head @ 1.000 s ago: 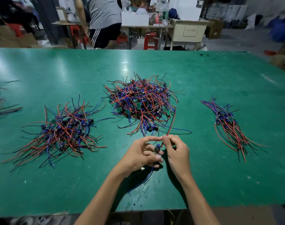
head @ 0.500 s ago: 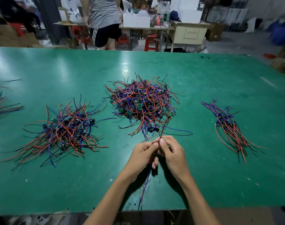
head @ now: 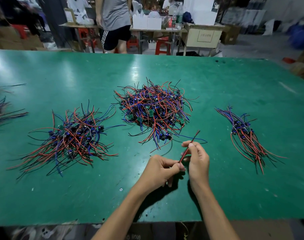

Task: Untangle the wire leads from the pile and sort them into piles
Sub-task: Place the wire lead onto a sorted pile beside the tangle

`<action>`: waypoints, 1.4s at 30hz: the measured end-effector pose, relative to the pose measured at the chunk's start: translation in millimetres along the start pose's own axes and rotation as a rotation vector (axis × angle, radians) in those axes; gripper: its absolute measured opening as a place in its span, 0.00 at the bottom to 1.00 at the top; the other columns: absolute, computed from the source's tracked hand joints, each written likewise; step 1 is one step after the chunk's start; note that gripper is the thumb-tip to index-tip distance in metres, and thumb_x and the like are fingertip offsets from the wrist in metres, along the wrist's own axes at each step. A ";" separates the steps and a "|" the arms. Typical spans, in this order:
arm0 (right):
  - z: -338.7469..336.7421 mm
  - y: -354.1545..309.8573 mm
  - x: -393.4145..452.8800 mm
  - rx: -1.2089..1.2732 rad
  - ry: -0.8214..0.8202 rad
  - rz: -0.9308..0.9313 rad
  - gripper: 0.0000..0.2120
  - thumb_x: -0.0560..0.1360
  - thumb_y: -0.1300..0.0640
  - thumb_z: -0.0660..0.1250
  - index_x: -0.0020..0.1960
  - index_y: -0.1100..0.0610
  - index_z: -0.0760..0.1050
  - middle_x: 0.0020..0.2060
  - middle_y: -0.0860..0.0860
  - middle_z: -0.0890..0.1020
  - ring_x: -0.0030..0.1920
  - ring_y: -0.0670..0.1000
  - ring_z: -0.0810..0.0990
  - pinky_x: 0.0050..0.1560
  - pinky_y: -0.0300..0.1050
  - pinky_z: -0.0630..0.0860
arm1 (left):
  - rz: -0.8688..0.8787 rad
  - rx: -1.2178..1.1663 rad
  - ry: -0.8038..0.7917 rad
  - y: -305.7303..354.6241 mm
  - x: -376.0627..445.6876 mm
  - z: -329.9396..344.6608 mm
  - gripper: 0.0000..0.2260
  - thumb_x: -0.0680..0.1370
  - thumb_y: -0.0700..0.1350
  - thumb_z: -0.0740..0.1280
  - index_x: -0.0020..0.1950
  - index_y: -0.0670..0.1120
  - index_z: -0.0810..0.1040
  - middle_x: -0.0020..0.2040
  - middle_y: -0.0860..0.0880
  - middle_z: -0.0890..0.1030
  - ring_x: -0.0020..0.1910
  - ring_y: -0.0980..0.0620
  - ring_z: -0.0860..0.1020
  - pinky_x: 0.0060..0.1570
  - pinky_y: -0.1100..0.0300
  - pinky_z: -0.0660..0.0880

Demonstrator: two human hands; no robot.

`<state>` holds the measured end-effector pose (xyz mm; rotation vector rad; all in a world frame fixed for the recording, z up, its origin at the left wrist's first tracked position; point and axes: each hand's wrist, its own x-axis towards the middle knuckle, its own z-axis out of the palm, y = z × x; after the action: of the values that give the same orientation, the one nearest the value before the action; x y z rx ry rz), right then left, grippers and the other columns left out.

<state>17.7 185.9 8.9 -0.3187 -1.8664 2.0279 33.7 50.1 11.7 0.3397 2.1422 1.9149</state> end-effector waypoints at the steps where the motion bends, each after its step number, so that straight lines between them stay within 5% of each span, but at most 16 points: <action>1: -0.5 -0.3 3.0 0.034 0.047 0.009 0.13 0.80 0.58 0.60 0.41 0.51 0.79 0.37 0.45 0.82 0.33 0.44 0.77 0.32 0.36 0.72 | -0.004 0.026 -0.019 -0.4 -0.5 -0.1 0.07 0.78 0.46 0.70 0.46 0.46 0.88 0.31 0.39 0.83 0.21 0.51 0.73 0.22 0.67 0.65; 4: -1.6 -2.9 10.8 0.162 0.152 0.065 0.16 0.83 0.64 0.57 0.40 0.54 0.76 0.36 0.47 0.83 0.32 0.44 0.78 0.34 0.37 0.74 | -0.005 0.072 -0.062 -0.6 -1.4 -1.2 0.09 0.76 0.50 0.70 0.46 0.48 0.88 0.39 0.35 0.85 0.22 0.51 0.71 0.26 0.64 0.66; 10: -7.3 -6.2 15.0 0.369 0.169 0.177 0.15 0.82 0.63 0.58 0.40 0.58 0.77 0.33 0.50 0.82 0.33 0.45 0.80 0.43 0.40 0.75 | -0.008 0.011 -0.073 -1.1 -0.3 -2.4 0.09 0.77 0.48 0.68 0.46 0.47 0.87 0.42 0.48 0.87 0.22 0.54 0.69 0.24 0.66 0.68; 13: -8.9 -6.3 8.9 0.176 0.000 0.080 0.15 0.84 0.57 0.59 0.45 0.55 0.82 0.37 0.49 0.84 0.38 0.45 0.80 0.40 0.38 0.74 | -0.027 0.001 -0.015 -1.3 1.0 -5.0 0.07 0.79 0.48 0.69 0.48 0.48 0.87 0.40 0.49 0.86 0.23 0.54 0.72 0.21 0.66 0.67; 16: -4.8 -1.6 -3.0 -0.063 -0.283 -0.052 0.14 0.81 0.49 0.63 0.47 0.54 0.85 0.42 0.50 0.86 0.42 0.44 0.82 0.40 0.36 0.76 | -0.039 -0.076 0.044 -1.8 4.6 -8.9 0.07 0.81 0.46 0.68 0.49 0.47 0.85 0.35 0.35 0.77 0.25 0.51 0.71 0.21 0.64 0.65; 18: -3.6 0.6 -5.4 -0.148 -0.350 -0.105 0.13 0.80 0.48 0.65 0.45 0.52 0.86 0.41 0.51 0.87 0.41 0.46 0.83 0.42 0.37 0.77 | -0.060 -0.184 0.038 -0.7 5.5 -11.9 0.08 0.82 0.45 0.67 0.51 0.43 0.85 0.39 0.35 0.77 0.26 0.50 0.70 0.21 0.63 0.66; 22: -6.4 -0.4 -0.6 -0.059 -0.128 -0.046 0.14 0.83 0.49 0.64 0.44 0.51 0.85 0.40 0.54 0.87 0.41 0.50 0.85 0.44 0.46 0.81 | -0.100 -0.352 -0.017 4.7 2.7 -19.1 0.11 0.80 0.42 0.70 0.60 0.41 0.82 0.47 0.42 0.84 0.33 0.51 0.79 0.27 0.62 0.77; 24: -6.2 -2.3 -1.5 0.004 -0.050 -0.005 0.14 0.82 0.48 0.64 0.44 0.50 0.84 0.37 0.54 0.86 0.38 0.52 0.85 0.36 0.46 0.80 | -0.114 -0.367 -0.007 4.2 2.0 -20.7 0.14 0.78 0.37 0.71 0.63 0.39 0.80 0.48 0.40 0.85 0.35 0.50 0.81 0.30 0.61 0.79; 28: -5.6 -5.8 -3.1 0.048 0.016 0.043 0.13 0.83 0.48 0.63 0.46 0.50 0.83 0.31 0.50 0.82 0.32 0.53 0.85 0.25 0.41 0.77 | -0.108 -0.348 0.006 4.2 0.4 -18.2 0.09 0.77 0.36 0.72 0.58 0.37 0.83 0.44 0.40 0.85 0.32 0.50 0.80 0.30 0.62 0.79; 37: -7.2 -8.5 1.6 0.221 0.194 0.072 0.13 0.84 0.50 0.62 0.47 0.53 0.81 0.29 0.48 0.79 0.27 0.50 0.82 0.25 0.39 0.76 | -0.118 -0.314 0.073 3.5 -2.3 -19.8 0.03 0.77 0.41 0.74 0.47 0.43 0.87 0.39 0.43 0.84 0.28 0.51 0.76 0.26 0.61 0.75; 42: -12.3 -7.6 7.3 0.302 0.352 0.081 0.14 0.85 0.51 0.60 0.48 0.56 0.80 0.33 0.54 0.75 0.27 0.48 0.80 0.27 0.40 0.78 | -0.006 -0.335 0.319 0.6 -7.0 -22.0 0.05 0.74 0.39 0.77 0.49 0.43 0.87 0.40 0.38 0.85 0.30 0.48 0.79 0.29 0.59 0.78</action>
<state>17.0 200.5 15.8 -0.6282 -1.3378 2.1047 32.9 27.2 14.8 -0.0407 1.9352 2.4085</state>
